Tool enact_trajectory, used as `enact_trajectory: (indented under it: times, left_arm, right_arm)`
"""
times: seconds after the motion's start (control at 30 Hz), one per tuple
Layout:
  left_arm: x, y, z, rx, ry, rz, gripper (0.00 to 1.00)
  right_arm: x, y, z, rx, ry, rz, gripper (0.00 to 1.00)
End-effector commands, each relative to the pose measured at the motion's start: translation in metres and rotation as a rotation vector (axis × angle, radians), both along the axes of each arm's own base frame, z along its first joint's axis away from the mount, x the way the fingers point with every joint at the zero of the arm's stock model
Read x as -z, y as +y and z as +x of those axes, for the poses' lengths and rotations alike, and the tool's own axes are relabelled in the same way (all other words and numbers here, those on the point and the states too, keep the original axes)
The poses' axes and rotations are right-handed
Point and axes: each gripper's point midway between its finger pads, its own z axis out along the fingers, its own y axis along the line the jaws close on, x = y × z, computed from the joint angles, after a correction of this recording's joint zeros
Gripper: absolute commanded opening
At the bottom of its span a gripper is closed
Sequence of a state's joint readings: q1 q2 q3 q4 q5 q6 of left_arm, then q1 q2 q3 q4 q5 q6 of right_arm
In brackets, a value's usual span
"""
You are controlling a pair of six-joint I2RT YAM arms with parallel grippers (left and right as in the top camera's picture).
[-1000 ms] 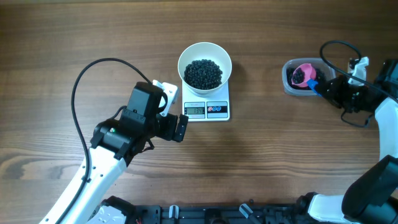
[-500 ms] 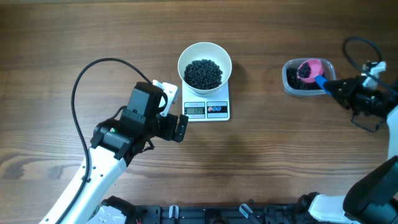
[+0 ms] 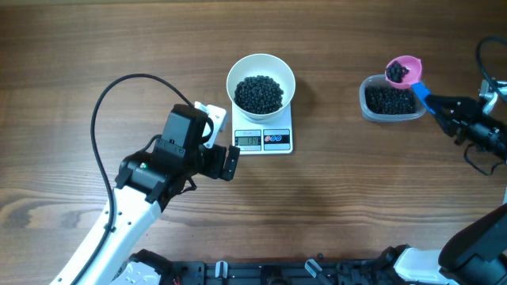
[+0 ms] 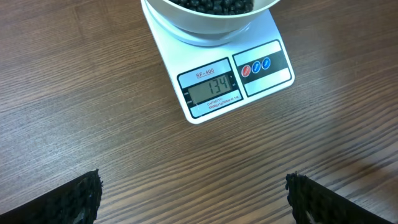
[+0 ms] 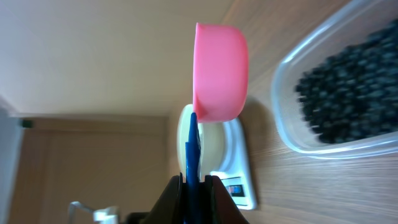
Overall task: Scoop item into bowl and weigh 150g on scale
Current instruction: 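Lift the filled scoop and carry it leftward toward the white bowl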
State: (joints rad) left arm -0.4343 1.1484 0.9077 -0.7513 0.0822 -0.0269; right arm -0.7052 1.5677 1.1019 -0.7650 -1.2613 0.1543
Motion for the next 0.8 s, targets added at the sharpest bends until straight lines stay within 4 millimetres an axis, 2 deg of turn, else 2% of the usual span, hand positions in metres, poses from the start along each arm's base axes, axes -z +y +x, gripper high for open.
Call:
enact_trajectory:
  times: [0.0, 0.17, 0.3, 0.57, 0.77]
  left_arm:
    - [0.003, 0.002, 0.001, 0.003, 0.0, 0.012, 1.0]
    - [0.003, 0.002, 0.001, 0.003, 0.0, 0.012, 1.0]
    - [0.003, 0.002, 0.001, 0.003, 0.0, 0.012, 1.0]
    - [0.003, 0.002, 0.001, 0.003, 0.0, 0.012, 1.0]
    - [0.003, 0.002, 0.001, 0.003, 0.0, 0.012, 1.0]
  right_arm:
    - [-0.014, 0.006, 0.001, -0.019, -0.014, 0.135, 0.04]
    - [-0.026, 0.019, 0.003, -0.074, -0.057, 0.18, 0.04]
    - [-0.027, 0.039, 0.008, -0.128, -0.04, 0.197, 0.04]
    - [-0.036, 0.105, 0.025, -0.311, -0.03, 0.198, 0.04]
    - [-0.028, 0.143, 0.047, -0.334, -0.032, 0.077, 0.04]
